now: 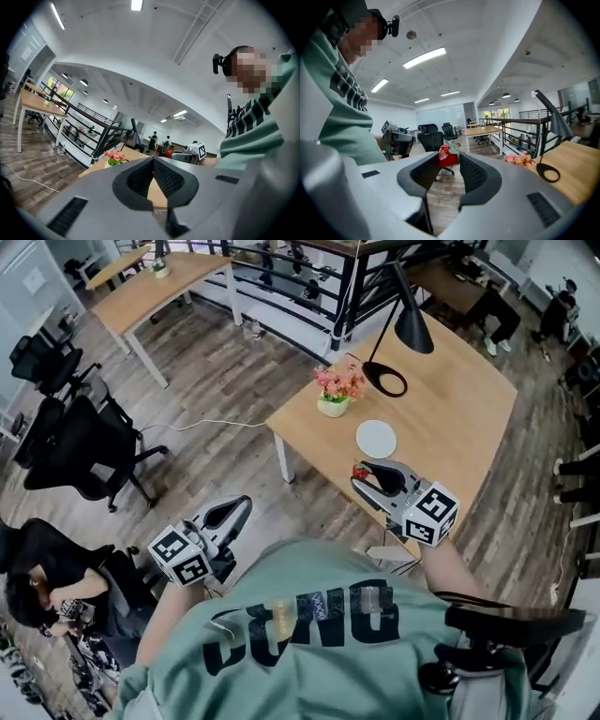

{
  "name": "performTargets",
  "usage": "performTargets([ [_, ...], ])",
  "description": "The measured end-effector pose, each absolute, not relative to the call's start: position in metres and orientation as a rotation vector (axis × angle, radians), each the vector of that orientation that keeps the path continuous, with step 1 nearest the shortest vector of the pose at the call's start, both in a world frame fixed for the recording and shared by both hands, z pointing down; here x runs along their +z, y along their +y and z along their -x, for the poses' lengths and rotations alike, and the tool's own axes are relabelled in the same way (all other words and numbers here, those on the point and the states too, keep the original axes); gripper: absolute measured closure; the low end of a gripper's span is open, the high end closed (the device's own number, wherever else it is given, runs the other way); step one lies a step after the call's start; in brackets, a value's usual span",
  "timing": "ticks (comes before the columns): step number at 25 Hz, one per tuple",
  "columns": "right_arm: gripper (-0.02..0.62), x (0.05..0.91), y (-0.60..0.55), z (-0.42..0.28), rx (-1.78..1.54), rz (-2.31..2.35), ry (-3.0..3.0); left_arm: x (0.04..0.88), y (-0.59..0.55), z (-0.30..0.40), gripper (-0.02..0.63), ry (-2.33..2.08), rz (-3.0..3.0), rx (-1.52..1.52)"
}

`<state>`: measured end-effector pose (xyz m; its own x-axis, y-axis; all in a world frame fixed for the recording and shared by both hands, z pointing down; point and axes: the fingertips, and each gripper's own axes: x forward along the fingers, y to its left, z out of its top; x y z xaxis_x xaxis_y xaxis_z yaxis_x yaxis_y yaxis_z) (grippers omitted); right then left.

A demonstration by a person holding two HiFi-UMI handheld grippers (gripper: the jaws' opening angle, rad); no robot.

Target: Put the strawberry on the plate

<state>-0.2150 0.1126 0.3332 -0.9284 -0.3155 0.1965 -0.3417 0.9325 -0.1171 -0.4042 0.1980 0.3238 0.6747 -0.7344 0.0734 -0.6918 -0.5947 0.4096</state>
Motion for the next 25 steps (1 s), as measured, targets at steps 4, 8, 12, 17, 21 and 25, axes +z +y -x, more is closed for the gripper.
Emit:
performTargets([
  [4,0.453,0.336,0.086,0.174,0.252,-0.659,-2.895,0.328,0.154,0.37,0.601,-0.974,-2.526,-0.098],
  [8,0.453,0.344,0.052,0.118,0.268,-0.785,-2.914,0.332,0.101,0.311,0.601,-0.872,-2.575,-0.02],
  [12,0.453,0.365,-0.002,0.065,0.337,-0.827,-2.954,0.335,0.037,0.238,0.601,-0.814,-2.582,0.116],
  [17,0.453,0.386,-0.046,0.035,0.384,-0.779,-2.952,0.345,-0.002,0.185,0.601,-0.735,-2.545,0.197],
  [21,0.453,0.401,-0.057,0.036,0.408,-0.82,-2.94,0.364,-0.022,0.174,0.601,-0.652,-2.53,0.234],
  [25,0.453,0.417,-0.066,0.032,0.468,-0.934,-2.861,0.381,-0.049,0.165,0.601,-0.507,-2.523,0.235],
])
